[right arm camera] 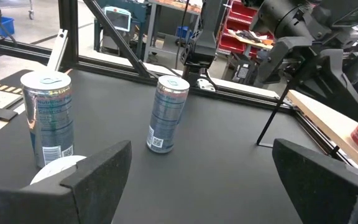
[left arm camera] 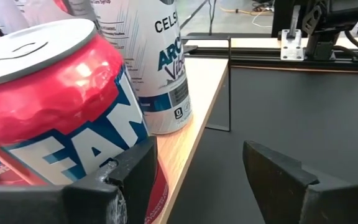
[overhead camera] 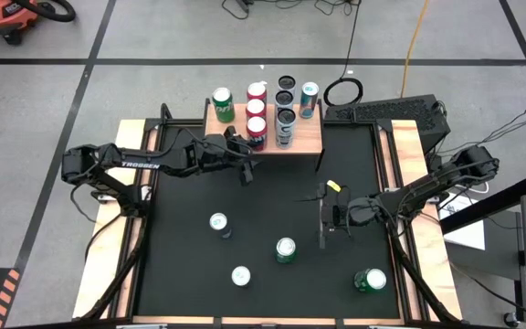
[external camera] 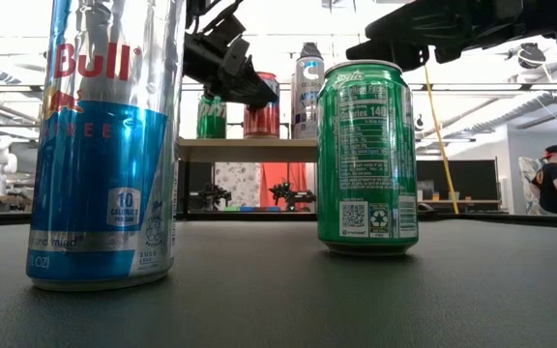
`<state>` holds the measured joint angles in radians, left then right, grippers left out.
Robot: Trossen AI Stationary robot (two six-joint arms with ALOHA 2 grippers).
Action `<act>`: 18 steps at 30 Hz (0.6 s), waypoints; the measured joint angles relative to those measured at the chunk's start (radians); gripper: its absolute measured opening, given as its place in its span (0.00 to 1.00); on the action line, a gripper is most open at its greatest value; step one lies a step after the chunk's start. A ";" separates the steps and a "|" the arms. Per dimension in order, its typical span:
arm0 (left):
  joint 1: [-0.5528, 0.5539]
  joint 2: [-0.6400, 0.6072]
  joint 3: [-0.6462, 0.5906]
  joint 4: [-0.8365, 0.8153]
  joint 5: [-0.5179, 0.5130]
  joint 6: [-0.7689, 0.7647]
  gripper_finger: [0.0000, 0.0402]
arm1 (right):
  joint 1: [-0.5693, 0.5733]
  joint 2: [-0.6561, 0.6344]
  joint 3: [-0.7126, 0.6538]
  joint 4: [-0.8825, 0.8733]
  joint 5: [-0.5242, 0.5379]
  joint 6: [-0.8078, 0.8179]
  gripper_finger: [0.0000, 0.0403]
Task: Place canned beverage on shelf
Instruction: Put the orange soda can on the shelf aligned with the other orange soda can, then put the left green soda can on the shelf aligned with the other green soda can
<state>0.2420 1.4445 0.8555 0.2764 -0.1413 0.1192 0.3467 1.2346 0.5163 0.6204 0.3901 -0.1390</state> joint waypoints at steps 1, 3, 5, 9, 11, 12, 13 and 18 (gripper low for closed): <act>0.000 0.000 0.000 0.000 -0.002 0.000 0.59 | 0.000 0.000 0.000 0.000 0.000 0.000 0.92; 0.000 0.000 0.000 0.000 -0.006 -0.001 0.59 | 0.000 0.000 0.000 0.000 0.000 0.003 0.92; 0.000 0.000 0.000 0.000 -0.007 -0.001 0.59 | 0.000 0.000 0.000 0.000 0.000 0.003 0.92; -0.002 0.000 0.000 0.000 -0.006 -0.006 0.59 | 0.000 0.000 0.000 0.000 0.000 0.005 0.92; -0.013 0.000 0.000 0.001 0.005 -0.006 0.59 | 0.000 0.000 0.000 0.000 -0.001 0.009 0.92; -0.022 0.000 0.000 0.001 0.010 -0.007 0.59 | 0.000 0.000 0.000 0.000 -0.002 0.011 0.92; -0.031 -0.001 0.000 0.001 0.012 -0.006 0.59 | 0.000 0.000 0.000 0.000 -0.002 0.011 0.92; -0.081 -0.009 -0.001 -0.007 0.007 -0.007 0.59 | 0.000 0.000 0.000 -0.003 -0.002 0.011 0.92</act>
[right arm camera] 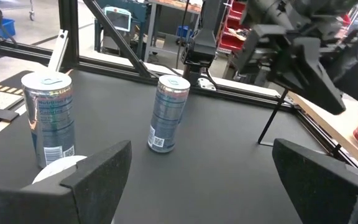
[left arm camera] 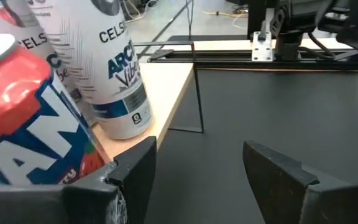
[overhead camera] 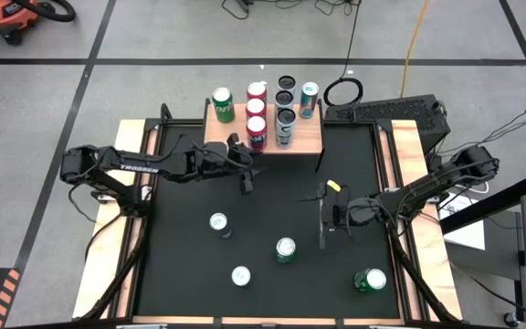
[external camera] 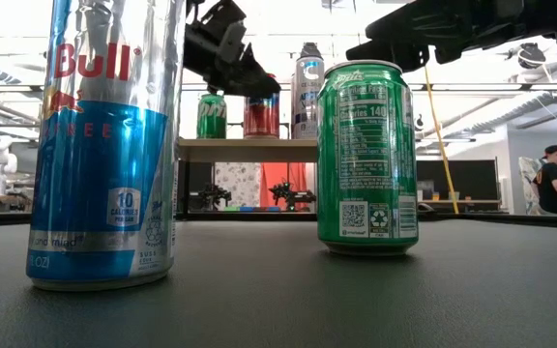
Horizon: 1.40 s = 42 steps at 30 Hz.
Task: Place canned beverage on shelf
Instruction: Put the left green soda can on the shelf aligned with the other green soda can
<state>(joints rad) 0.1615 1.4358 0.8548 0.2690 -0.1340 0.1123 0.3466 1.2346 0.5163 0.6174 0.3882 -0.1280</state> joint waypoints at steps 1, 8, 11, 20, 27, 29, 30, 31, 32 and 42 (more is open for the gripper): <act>-0.012 -0.006 -0.001 -0.004 -0.015 0.000 0.59 | 0.000 0.000 0.000 0.000 0.000 0.000 0.92; -0.115 -0.071 -0.001 -0.065 -0.121 -0.004 0.59 | 0.000 0.000 0.000 -0.001 0.000 0.013 0.92; -0.173 -0.101 -0.001 -0.118 -0.150 -0.038 0.59 | 0.000 0.000 0.000 0.000 0.001 0.015 0.92; -0.373 -0.184 0.000 -0.303 -0.185 -0.184 0.59 | 0.018 -0.001 0.078 -0.131 0.002 0.100 0.92; -0.500 -0.171 0.000 -0.313 -0.212 -0.237 0.59 | 0.056 -0.001 0.266 -0.503 0.000 0.237 0.92; -0.528 -0.171 0.000 -0.308 -0.241 -0.239 0.59 | 0.075 -0.001 0.318 -0.596 0.000 0.264 0.92; -0.540 -0.168 0.000 -0.302 -0.256 -0.239 0.59 | 0.086 -0.001 0.343 -0.644 0.000 0.273 0.92; -0.552 -0.166 0.000 -0.301 -0.268 -0.238 0.59 | 0.098 -0.001 0.368 -0.687 0.000 0.282 0.92; -0.562 -0.164 0.000 -0.306 -0.282 -0.238 0.59 | 0.110 -0.001 0.390 -0.718 0.000 0.297 0.92; -0.583 -0.147 0.001 -0.300 -0.319 -0.238 0.59 | 0.222 -0.001 0.488 -0.913 -0.027 0.364 0.92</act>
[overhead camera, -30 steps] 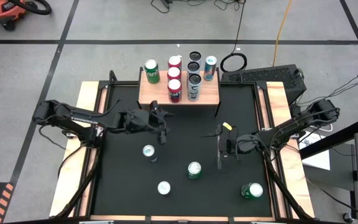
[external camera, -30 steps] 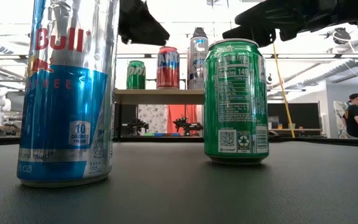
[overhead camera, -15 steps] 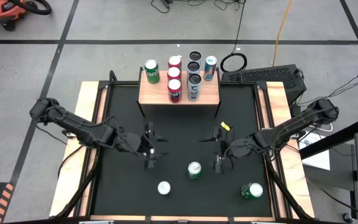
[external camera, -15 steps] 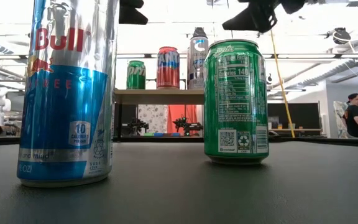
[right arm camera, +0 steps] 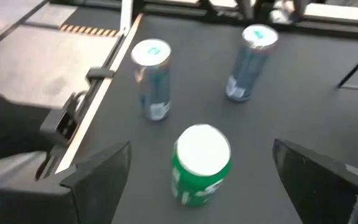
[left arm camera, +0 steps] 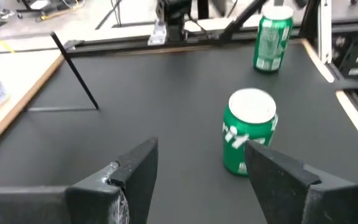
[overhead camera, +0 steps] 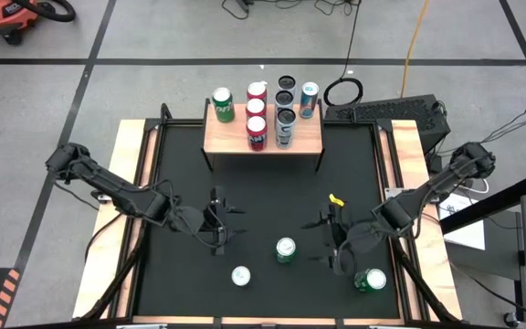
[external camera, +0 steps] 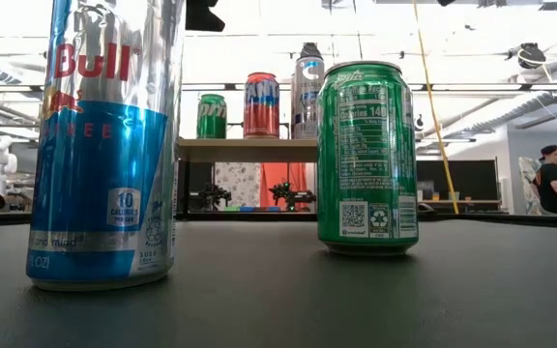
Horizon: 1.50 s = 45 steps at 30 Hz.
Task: Place canned beverage on shelf
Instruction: Put the left green soda can on the shelf aligned with the other green soda can
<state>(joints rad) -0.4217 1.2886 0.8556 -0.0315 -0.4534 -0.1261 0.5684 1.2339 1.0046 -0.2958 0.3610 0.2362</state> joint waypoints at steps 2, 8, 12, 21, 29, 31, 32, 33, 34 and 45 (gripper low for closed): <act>-0.004 0.009 0.000 -0.005 0.000 -0.003 0.59 | 0.015 0.001 0.000 -0.021 -0.010 0.020 0.92; -0.011 0.044 0.000 0.010 -0.001 -0.061 0.59 | 0.023 0.001 0.000 -0.096 -0.022 0.128 0.92; -0.011 0.058 0.000 0.027 -0.006 -0.079 0.59 | 0.023 0.001 0.000 -0.138 -0.022 0.146 0.92; -0.010 0.061 0.000 0.062 -0.039 -0.050 0.59 | 0.022 0.001 -0.002 -0.168 0.004 -0.054 0.92; 0.015 0.062 0.000 0.202 -0.072 -0.049 0.59 | 0.004 0.001 -0.002 -0.111 0.006 0.070 0.92; 0.015 0.062 0.000 0.247 -0.071 -0.051 0.59 | 0.005 0.001 -0.002 -0.063 0.005 0.132 0.92; 0.015 0.062 0.000 0.256 -0.071 -0.052 0.59 | 0.007 0.001 -0.002 -0.030 0.005 0.159 0.92; 0.016 0.062 0.000 0.263 -0.070 -0.060 0.59 | 0.008 0.001 -0.002 0.010 0.005 0.183 0.92; 0.016 0.062 0.000 0.271 -0.070 -0.080 0.59 | 0.008 0.001 -0.002 0.056 0.005 0.197 0.92; 0.025 0.068 0.233 0.058 -0.106 -0.305 0.59 | 0.009 -0.001 0.112 0.149 -0.002 0.297 0.92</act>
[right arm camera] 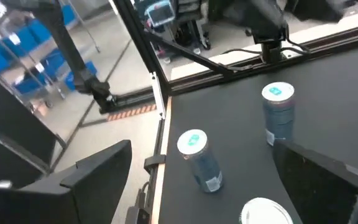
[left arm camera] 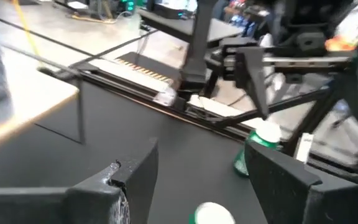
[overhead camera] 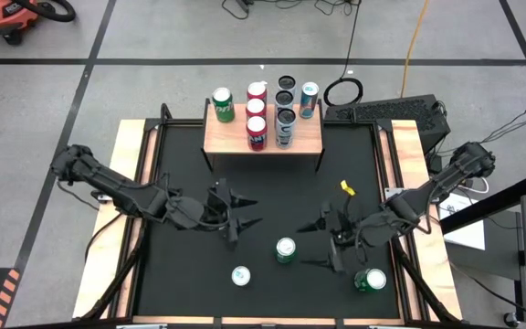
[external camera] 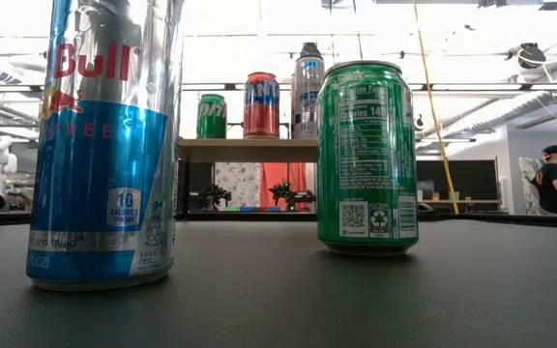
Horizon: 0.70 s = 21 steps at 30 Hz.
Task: Place canned beverage on shelf
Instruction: Put the left green soda can on the shelf aligned with the other green soda can
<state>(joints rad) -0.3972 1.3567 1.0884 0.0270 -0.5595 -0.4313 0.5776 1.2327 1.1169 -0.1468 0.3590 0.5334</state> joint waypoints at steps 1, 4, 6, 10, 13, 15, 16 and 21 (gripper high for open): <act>0.004 0.000 0.040 -0.055 -0.009 0.008 0.59 | 0.000 0.000 0.029 -0.048 -0.003 -0.010 0.92; 0.021 -0.002 0.135 -0.206 -0.021 0.019 0.59 | 0.000 0.000 0.124 -0.251 -0.007 -0.062 0.92; 0.031 -0.002 0.171 -0.281 -0.026 -0.008 0.59 | 0.000 0.000 0.189 -0.384 0.000 -0.097 0.92; 0.039 -0.001 0.207 -0.334 -0.093 -0.119 0.59 | -0.024 -0.001 0.294 -0.581 0.003 -0.108 0.92; 0.039 -0.001 0.211 -0.345 -0.178 -0.134 0.59 | -0.055 -0.002 0.340 -0.692 -0.040 -0.087 0.92; 0.042 -0.001 0.211 -0.358 -0.188 -0.139 0.59 | -0.077 -0.002 0.343 -0.724 -0.105 -0.117 0.92; 0.046 -0.001 0.211 -0.361 -0.190 -0.140 0.59 | -0.087 -0.001 0.342 -0.737 -0.137 -0.137 0.92; 0.050 -0.001 0.211 -0.363 -0.250 -0.220 0.59 | -0.144 0.033 0.342 -0.741 -0.285 -0.240 0.90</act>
<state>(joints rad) -0.3468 1.3556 1.2991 -0.3356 -0.8095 -0.6516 0.4337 1.2653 1.4586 -0.8877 0.0741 0.2938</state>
